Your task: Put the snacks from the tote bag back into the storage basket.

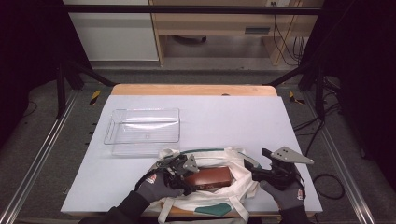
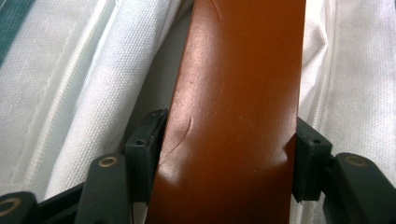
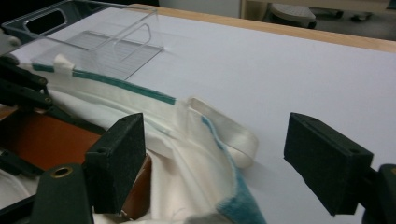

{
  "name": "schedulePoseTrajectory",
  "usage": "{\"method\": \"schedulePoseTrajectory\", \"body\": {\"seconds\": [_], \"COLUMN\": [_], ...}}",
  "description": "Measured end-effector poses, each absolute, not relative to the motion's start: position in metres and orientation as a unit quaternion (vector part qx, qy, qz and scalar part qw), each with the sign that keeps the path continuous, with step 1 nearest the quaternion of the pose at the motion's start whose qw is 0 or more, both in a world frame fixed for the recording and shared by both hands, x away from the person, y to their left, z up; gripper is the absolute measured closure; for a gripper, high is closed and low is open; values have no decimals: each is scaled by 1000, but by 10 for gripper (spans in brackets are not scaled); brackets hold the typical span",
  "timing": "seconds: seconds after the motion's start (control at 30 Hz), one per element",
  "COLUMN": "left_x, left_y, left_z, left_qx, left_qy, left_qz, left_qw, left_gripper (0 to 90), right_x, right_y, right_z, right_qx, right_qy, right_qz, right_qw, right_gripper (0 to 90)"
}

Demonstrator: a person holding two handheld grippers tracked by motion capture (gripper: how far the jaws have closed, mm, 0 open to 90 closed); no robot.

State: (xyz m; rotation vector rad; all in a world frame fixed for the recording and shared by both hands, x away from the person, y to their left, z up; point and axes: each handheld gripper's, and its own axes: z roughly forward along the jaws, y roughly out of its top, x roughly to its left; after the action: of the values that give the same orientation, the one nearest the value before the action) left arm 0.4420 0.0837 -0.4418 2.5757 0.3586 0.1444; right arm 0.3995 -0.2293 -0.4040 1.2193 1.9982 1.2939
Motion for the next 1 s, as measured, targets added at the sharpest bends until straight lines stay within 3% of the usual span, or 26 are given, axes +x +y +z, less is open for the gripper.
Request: {"method": "schedulePoseTrajectory", "body": {"seconds": [0.57,1.0], "left_x": [436,429], "left_y": [92,108], "left_z": [-419,-383], "left_qx": [943,925], "left_qy": [128,122], "left_qz": [61,74], "left_qw": [301,351], "left_gripper": [411,417], "right_x": [402,404], "right_y": [-267,-279], "right_z": [-403,-408], "right_qx": [495,513], "right_qy": [678,668], "right_qz": [468,460], "right_qw": [275,282], "right_gripper": [199,198]}}
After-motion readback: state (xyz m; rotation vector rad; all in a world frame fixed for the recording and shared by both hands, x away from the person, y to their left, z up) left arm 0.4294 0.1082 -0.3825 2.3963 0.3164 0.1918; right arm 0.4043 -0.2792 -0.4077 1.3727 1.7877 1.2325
